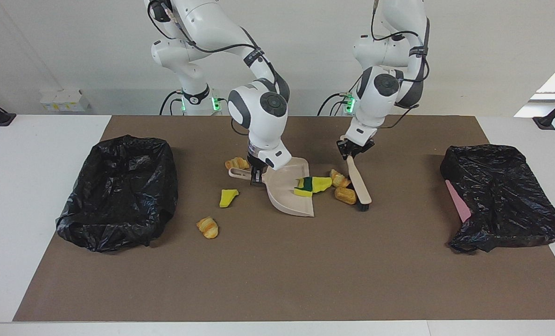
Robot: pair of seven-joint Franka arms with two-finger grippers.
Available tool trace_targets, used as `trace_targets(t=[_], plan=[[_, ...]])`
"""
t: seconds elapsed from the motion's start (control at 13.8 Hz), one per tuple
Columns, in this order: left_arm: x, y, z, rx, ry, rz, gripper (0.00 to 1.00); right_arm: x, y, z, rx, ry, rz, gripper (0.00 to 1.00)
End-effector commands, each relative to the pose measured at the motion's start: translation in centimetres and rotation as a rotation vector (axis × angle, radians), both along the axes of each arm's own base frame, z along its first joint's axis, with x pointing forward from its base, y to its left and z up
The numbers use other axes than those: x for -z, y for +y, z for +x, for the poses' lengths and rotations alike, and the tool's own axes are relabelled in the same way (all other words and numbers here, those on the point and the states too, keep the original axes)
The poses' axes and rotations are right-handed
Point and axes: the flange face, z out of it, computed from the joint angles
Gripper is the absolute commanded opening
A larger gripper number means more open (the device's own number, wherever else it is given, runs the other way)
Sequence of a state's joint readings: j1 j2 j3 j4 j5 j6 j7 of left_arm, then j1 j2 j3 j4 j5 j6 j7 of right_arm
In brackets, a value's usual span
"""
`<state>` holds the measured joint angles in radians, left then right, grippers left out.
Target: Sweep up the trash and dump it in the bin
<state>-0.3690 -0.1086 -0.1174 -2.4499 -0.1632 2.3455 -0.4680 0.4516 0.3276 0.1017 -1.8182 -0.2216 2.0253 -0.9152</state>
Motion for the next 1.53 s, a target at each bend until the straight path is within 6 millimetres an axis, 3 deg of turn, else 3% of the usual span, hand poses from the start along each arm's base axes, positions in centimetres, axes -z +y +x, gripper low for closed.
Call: trace_targets(t=[0.0, 0.36, 0.58, 0.94, 1.09, 1.24, 1.45], plan=[[0.0, -5.3, -0.3, 0.028, 0.006, -0.055, 0.0, -0.1, -0.7, -0.6, -0.028, -0.01, -0.012, 0.0], [-2.9, -13.5, -2.5, 0.091, -0.006, -0.168, 0.0, -0.2, -0.9, -0.4, -0.022, -0.013, -0.01, 0.0], [-2.9, -12.3, -1.7, 0.067, 0.007, -0.159, 0.0, -0.2, -0.9, -0.1, -0.021, -0.016, -0.009, 0.0], [-6.8, -5.5, 2.6, -0.022, 0.008, -0.104, 0.0, -0.3, -0.8, 1.0, -0.035, -0.066, 0.033, 0.0], [-7.9, -3.6, 2.6, -0.033, 0.031, -0.075, 0.0, -0.4, -0.8, 1.1, -0.034, -0.068, 0.034, 0.0], [-7.9, -3.2, 1.8, -0.033, 0.045, -0.037, 0.0, -1.0, -1.2, 1.4, -0.027, -0.079, 0.041, 0.0], [-7.2, -3.4, -1.0, -0.031, 0.059, -0.017, 0.0, -5.6, -5.8, 3.0, 0.054, -0.135, 0.068, 0.0]])
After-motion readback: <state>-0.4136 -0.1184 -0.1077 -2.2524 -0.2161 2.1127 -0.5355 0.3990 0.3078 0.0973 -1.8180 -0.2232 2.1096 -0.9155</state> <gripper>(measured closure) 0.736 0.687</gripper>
